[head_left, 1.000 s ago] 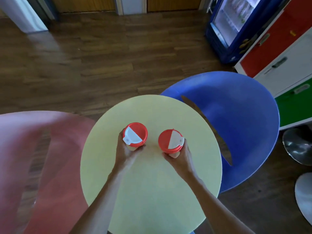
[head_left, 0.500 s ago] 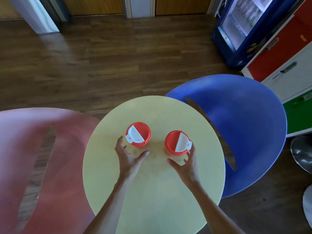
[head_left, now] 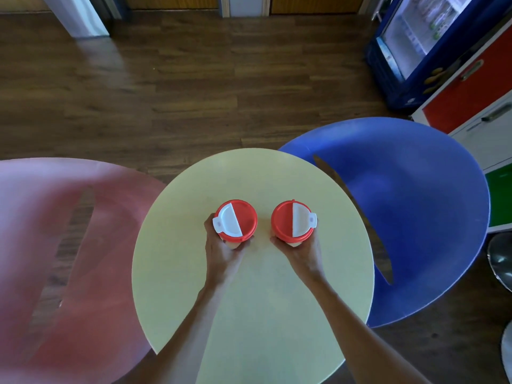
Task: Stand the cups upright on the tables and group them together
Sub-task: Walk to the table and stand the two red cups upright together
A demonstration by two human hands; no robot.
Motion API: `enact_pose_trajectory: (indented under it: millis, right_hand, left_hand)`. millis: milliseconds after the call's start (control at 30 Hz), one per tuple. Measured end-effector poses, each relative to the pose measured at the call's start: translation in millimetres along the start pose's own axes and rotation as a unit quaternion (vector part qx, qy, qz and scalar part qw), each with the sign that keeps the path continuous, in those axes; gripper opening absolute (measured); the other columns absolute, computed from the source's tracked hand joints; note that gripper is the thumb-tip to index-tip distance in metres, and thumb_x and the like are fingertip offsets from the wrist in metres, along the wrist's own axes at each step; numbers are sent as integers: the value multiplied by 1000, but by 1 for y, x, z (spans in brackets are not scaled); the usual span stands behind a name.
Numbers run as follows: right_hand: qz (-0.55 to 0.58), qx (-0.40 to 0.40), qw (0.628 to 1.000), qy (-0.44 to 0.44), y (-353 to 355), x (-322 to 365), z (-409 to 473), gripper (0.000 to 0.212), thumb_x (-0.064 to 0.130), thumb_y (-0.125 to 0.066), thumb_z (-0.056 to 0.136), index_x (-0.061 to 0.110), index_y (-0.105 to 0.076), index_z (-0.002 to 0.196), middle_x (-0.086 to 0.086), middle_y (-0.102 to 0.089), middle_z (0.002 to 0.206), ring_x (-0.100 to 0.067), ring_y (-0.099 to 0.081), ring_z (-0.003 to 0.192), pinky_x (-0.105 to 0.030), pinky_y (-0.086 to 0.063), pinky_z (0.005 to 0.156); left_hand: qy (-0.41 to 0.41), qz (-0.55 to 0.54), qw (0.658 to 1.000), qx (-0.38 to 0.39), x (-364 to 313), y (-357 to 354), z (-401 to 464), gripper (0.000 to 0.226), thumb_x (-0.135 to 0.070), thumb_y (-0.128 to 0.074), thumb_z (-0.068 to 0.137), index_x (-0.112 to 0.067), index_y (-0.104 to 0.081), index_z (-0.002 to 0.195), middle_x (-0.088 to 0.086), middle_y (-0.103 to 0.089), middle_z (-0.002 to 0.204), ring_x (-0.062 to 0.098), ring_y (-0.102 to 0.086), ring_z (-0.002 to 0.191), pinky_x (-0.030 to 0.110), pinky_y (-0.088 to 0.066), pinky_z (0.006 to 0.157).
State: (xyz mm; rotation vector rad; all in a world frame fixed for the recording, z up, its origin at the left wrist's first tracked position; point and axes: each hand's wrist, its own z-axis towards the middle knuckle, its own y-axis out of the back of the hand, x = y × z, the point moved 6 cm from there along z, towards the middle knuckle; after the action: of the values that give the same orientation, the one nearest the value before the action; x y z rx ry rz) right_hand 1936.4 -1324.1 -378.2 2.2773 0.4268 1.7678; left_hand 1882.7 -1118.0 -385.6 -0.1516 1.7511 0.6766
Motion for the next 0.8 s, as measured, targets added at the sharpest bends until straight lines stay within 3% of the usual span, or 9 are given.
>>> enact_pose_trajectory:
  millis: [67, 200, 333, 433, 533, 667, 800]
  right_hand:
    - [-8, 15, 1000, 1, 1, 2, 3, 78, 22, -89, 61, 25, -41, 122, 4, -60, 116, -14, -58, 106, -24, -48, 87]
    - [-13, 52, 999, -3, -8, 6, 7, 79, 20, -89, 62, 34, -37, 120, 10, -61, 115, 5, -58, 100, -2, -43, 77]
    - [-11, 68, 998, -7, -14, 3, 6, 79, 22, -89, 61, 27, -41, 123, 8, -63, 116, -4, -61, 104, -13, -48, 81]
    - [-12, 68, 997, -14, -13, 2, 6, 77, 21, -88, 62, 26, -40, 122, 10, -62, 113, 2, -59, 101, -7, -46, 75]
    - [-15, 69, 997, -10, -13, 3, 5, 80, 22, -88, 63, 30, -37, 123, 10, -61, 115, -1, -59, 102, -1, -45, 72]
    - [-12, 64, 998, -18, -15, 0, 1, 86, 24, -88, 63, 32, -34, 130, 12, -60, 120, -7, -58, 107, -3, -43, 74]
    - [0, 64, 998, -21, -17, -3, -6, 106, 18, -88, 64, 30, -20, 144, 9, -54, 130, -5, -52, 115, 4, -39, 80]
  left_hand:
    - [6, -9, 1000, 1, 1, -2, -7, 83, -26, -89, 60, -17, -38, 124, -2, -57, 118, 16, -58, 106, 8, -46, 81]
    - [-2, -12, 1000, 12, 0, -6, -15, 83, -30, -87, 62, -19, -38, 127, -1, -55, 122, 17, -58, 112, 30, -51, 91]
    - [6, -12, 1000, 15, 1, -5, -15, 82, -37, -86, 64, -29, -38, 129, -2, -55, 125, 19, -57, 118, 42, -51, 97]
    - [-14, -7, 1000, 26, -1, -3, -15, 81, -31, -86, 67, -55, -32, 123, -16, -53, 125, 16, -56, 120, 43, -51, 99]
    - [-21, -5, 999, 31, -2, -2, -14, 83, -31, -85, 68, -63, -29, 121, -31, -51, 121, 10, -55, 118, 40, -51, 100]
    - [-1, 0, 999, 40, 6, -4, -13, 81, -38, -84, 67, -58, -30, 124, -11, -56, 125, 13, -57, 118, 36, -50, 99]
    - [8, 0, 999, 50, 6, -2, -14, 88, -42, -85, 64, -26, -37, 136, -3, -55, 131, 16, -55, 124, 38, -48, 102]
